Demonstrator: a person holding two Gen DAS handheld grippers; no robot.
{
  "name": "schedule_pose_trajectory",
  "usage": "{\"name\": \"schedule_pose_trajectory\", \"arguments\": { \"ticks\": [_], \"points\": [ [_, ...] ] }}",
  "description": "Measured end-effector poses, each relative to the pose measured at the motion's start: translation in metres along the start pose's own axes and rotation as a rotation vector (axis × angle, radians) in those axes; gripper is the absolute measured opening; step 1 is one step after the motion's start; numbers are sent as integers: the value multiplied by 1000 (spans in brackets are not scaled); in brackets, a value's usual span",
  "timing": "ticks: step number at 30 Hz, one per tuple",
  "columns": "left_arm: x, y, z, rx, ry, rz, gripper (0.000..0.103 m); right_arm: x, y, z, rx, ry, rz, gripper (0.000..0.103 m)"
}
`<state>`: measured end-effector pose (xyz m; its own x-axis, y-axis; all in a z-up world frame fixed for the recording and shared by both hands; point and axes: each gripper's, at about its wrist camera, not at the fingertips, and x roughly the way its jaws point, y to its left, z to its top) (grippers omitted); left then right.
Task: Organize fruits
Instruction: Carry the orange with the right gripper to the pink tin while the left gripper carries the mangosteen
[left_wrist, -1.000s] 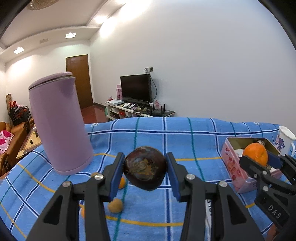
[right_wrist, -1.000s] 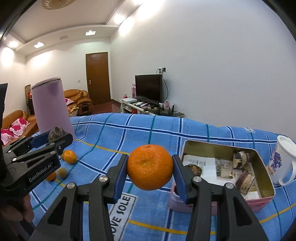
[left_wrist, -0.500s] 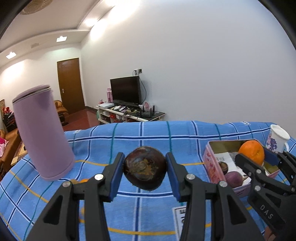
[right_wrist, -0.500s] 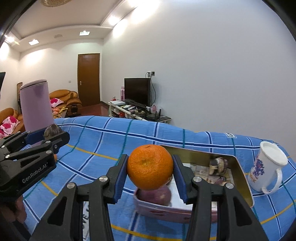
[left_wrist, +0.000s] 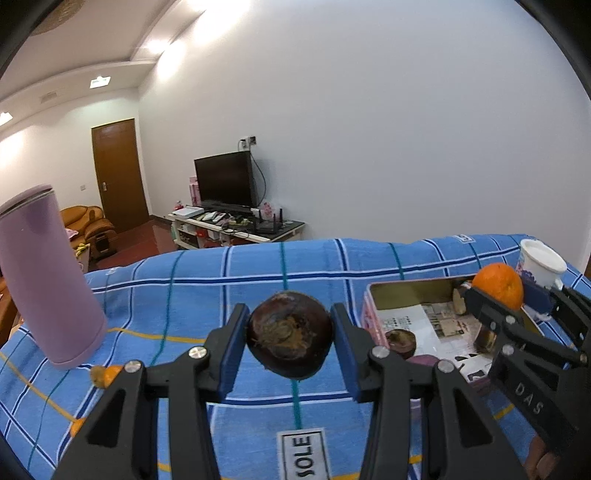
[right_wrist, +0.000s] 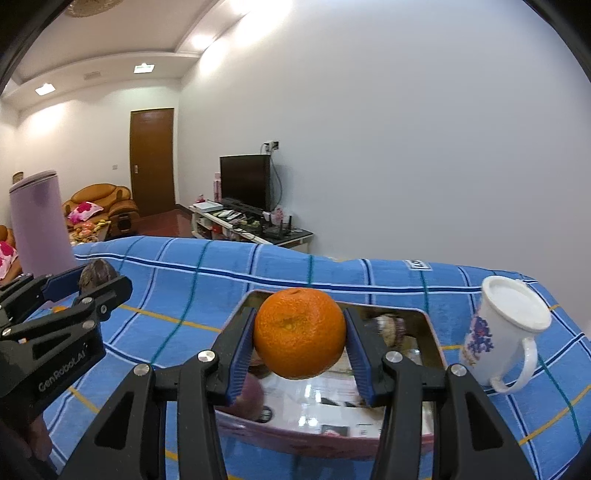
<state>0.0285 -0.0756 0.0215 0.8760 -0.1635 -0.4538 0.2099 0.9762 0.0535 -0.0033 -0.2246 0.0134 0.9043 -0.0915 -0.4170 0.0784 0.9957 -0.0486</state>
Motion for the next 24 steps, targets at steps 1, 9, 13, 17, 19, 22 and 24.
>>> {"name": "schedule_pose_trajectory", "arguments": {
  "ticks": [1,9,13,17,19,22,24],
  "points": [
    [1,-2,0,2,2,-3,47,1,-3,0,1,1,-8,49],
    [10,-19,7,-2,7,-27,47,5,-25,0,12,8,-63,49],
    [14,-34,14,6,3,-47,47,5,-43,1,33,5,-112,49],
    [22,-55,19,27,7,-69,47,12,-68,1,88,26,-161,49],
    [28,-65,21,37,15,-82,47,15,-78,0,114,41,-167,49],
    [35,-82,19,56,34,-106,47,20,-89,-1,137,54,-177,49],
    [39,-92,15,70,46,-121,47,23,-95,-2,152,63,-180,49]
  ]
}}
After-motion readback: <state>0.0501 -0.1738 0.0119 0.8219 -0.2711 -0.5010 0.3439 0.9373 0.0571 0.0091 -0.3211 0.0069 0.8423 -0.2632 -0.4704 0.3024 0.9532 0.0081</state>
